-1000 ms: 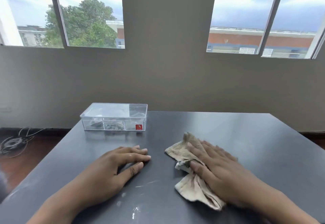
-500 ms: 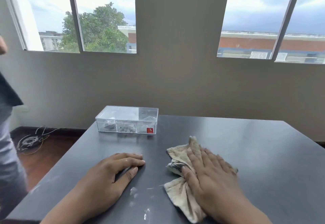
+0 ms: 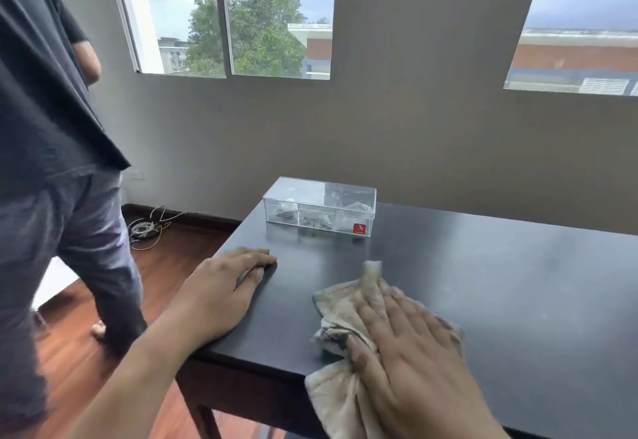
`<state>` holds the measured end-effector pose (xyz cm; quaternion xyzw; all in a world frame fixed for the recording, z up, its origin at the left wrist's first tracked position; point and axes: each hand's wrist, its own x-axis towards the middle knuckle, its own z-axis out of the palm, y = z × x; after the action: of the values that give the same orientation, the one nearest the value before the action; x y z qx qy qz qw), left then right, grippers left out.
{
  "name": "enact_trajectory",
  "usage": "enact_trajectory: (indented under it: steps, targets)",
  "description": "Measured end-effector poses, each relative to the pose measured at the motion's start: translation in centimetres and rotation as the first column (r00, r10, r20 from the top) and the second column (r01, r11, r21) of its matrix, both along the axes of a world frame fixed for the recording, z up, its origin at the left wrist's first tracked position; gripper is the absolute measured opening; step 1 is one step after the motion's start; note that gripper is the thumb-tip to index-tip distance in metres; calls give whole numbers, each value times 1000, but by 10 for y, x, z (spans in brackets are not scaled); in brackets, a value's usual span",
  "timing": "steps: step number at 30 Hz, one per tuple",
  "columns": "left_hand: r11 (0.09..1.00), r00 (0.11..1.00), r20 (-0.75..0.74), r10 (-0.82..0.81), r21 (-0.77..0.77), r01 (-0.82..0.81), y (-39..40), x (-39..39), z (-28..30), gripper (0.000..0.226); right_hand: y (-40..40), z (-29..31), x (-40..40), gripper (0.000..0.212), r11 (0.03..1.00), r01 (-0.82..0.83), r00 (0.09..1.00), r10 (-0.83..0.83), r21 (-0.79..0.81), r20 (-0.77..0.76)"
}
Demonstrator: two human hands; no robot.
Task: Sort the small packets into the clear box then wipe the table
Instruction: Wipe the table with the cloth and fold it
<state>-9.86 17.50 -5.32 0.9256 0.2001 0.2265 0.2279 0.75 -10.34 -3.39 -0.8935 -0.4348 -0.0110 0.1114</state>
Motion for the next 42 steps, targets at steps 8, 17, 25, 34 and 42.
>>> enact_trajectory:
  steps: [8,17,25,34,42]
  targets:
    - [999,998,-27,48,-5,-48,-3,-4,3,32,11,4,22,95,995,87,995,-84,-57,44]
    - [997,997,0,76,-29,-76,-2,-5,0,30,29,6,16,82,990,-130,991,128,-58,-41]
    - [992,992,42,115,-54,-113,-2,-6,-2,29,36,6,-19,81,959,-265,963,258,-103,-72]
    - [993,994,28,110,-56,-109,-3,-9,1,30,80,8,15,61,988,-119,993,116,-97,-38]
    - [994,994,40,100,-48,-98,2,-6,-4,37,35,8,-20,71,952,-283,959,279,-117,-52]
